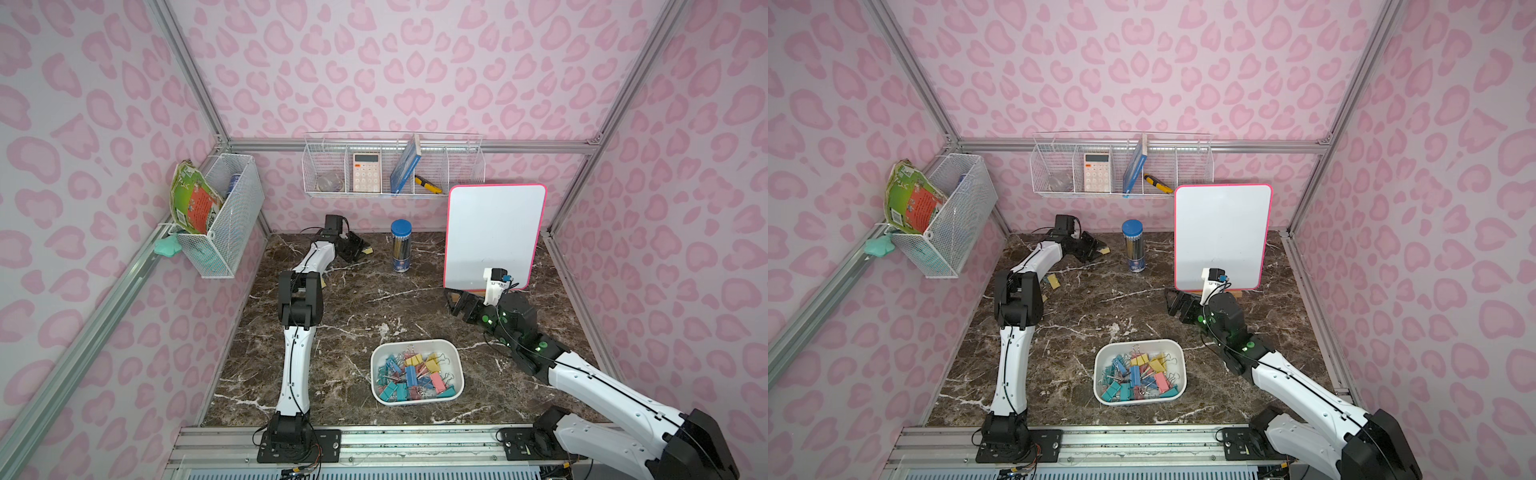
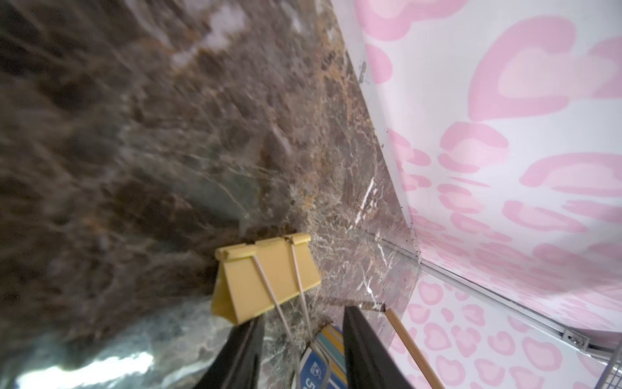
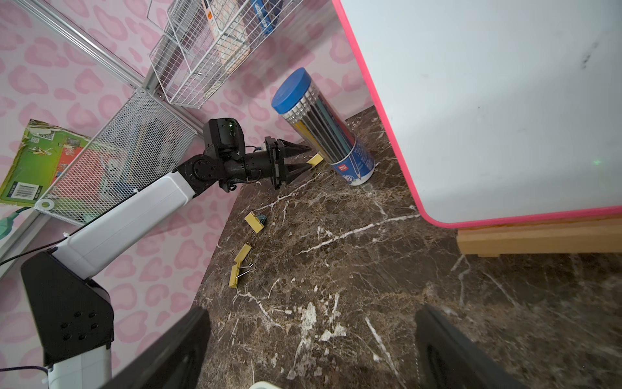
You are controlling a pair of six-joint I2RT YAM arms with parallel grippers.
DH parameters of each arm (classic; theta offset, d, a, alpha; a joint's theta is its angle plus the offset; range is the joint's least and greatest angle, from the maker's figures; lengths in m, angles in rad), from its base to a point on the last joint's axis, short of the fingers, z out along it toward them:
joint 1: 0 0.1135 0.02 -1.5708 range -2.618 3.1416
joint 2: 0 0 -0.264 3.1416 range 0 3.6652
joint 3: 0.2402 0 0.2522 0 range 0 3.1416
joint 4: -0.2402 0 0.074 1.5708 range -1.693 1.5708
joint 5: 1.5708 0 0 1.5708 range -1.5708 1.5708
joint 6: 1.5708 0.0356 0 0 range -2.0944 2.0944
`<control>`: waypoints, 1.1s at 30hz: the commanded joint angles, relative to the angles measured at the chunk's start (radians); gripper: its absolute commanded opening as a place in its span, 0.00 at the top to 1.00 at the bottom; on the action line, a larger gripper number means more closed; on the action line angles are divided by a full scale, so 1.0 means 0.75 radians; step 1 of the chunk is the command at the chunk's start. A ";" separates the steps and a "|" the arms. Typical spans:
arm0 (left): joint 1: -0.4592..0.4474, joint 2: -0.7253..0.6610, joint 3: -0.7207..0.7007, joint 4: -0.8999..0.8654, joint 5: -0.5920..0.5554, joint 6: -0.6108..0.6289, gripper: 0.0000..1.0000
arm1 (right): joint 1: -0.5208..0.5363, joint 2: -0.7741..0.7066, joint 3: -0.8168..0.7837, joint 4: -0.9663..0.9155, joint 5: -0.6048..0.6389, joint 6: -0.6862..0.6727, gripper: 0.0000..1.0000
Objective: Put the binder clips in the storage box
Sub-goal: Pick up the binder clip at the center of the board.
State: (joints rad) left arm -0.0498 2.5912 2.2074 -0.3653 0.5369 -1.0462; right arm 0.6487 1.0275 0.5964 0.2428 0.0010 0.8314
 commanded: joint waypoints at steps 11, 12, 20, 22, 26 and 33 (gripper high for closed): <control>0.009 0.030 0.005 0.060 0.134 -0.110 0.93 | 0.000 -0.023 0.005 -0.020 0.026 -0.006 0.03; 0.008 0.026 0.003 0.058 0.138 -0.106 0.96 | 0.001 -0.021 0.008 -0.018 0.025 -0.008 0.03; 0.015 -0.151 -0.157 0.089 0.147 -0.045 1.00 | 0.001 0.024 0.037 -0.007 0.001 -0.008 0.03; 0.015 -0.222 -0.188 0.054 0.147 0.008 1.00 | 0.001 0.034 0.041 0.001 -0.001 -0.008 0.03; 0.010 -0.445 -0.415 0.105 0.139 0.051 1.00 | 0.001 0.053 0.043 0.015 -0.001 -0.009 0.03; -0.029 -0.920 -0.939 0.218 0.117 0.073 1.00 | 0.001 0.078 0.059 0.024 0.001 -0.033 0.03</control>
State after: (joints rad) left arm -0.0563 1.9926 1.5829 -0.2443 0.6254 -1.0248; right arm 0.6479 1.0821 0.6304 0.2344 0.0029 0.8242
